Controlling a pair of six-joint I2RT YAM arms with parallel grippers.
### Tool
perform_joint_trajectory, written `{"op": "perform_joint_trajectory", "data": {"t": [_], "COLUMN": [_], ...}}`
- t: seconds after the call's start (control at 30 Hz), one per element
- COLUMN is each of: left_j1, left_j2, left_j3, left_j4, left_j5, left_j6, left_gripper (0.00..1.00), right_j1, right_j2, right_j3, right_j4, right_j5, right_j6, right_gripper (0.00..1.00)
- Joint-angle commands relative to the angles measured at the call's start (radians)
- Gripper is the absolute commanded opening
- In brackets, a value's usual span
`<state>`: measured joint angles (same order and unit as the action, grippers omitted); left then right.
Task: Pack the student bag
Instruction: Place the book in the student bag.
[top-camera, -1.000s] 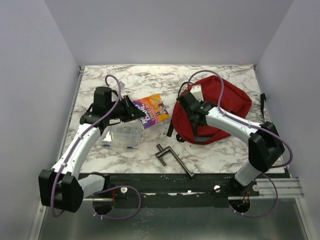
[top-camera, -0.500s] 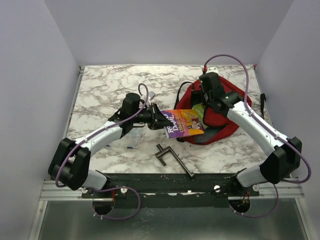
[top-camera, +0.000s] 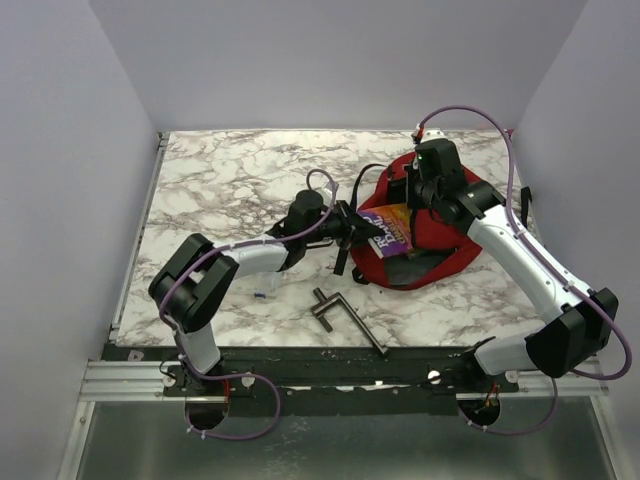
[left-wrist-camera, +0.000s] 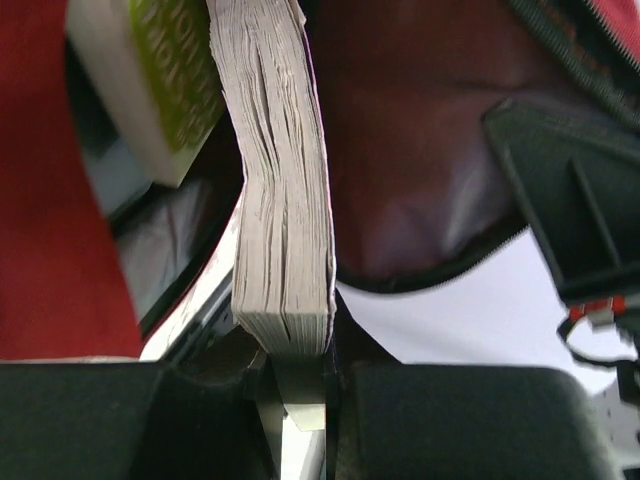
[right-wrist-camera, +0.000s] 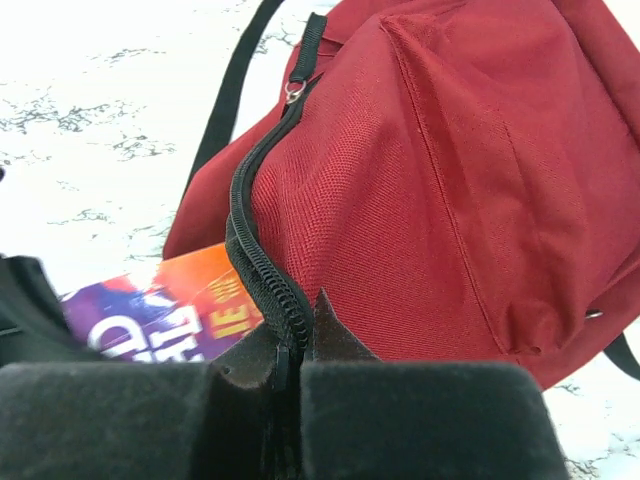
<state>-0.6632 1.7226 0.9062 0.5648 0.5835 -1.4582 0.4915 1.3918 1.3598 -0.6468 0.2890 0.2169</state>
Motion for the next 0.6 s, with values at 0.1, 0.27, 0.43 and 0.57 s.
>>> {"op": "perform_joint_trajectory", "data": {"t": [0.1,0.27,0.43,0.57], "left_j1": [-0.129,-0.171,-0.201,-0.196], "left_j2": [0.173,0.306,0.429,0.432], "left_j3": [0.209,0.407,0.603,0.599], "left_j4": [0.062,-0.093,-0.195,-0.256], "left_j5": [-0.359,-0.532,-0.553,-0.557], "left_j6": [-0.101,-0.047,-0.068,-0.001], "left_gripper": [0.0,0.0,0.08,0.25], "right_j1": [0.002,0.002,0.002,0.002], "right_j2": [-0.048,-0.058,-0.072,-0.079], "right_j3": [0.048,0.055,0.038,0.028], "right_j4": [0.012,0.017,0.009,-0.006], "right_j5": [-0.16,-0.193,-0.152,-0.112], "right_j6": [0.059,0.076,0.067,0.064], "right_gripper": [0.01,0.01,0.01,0.01]}}
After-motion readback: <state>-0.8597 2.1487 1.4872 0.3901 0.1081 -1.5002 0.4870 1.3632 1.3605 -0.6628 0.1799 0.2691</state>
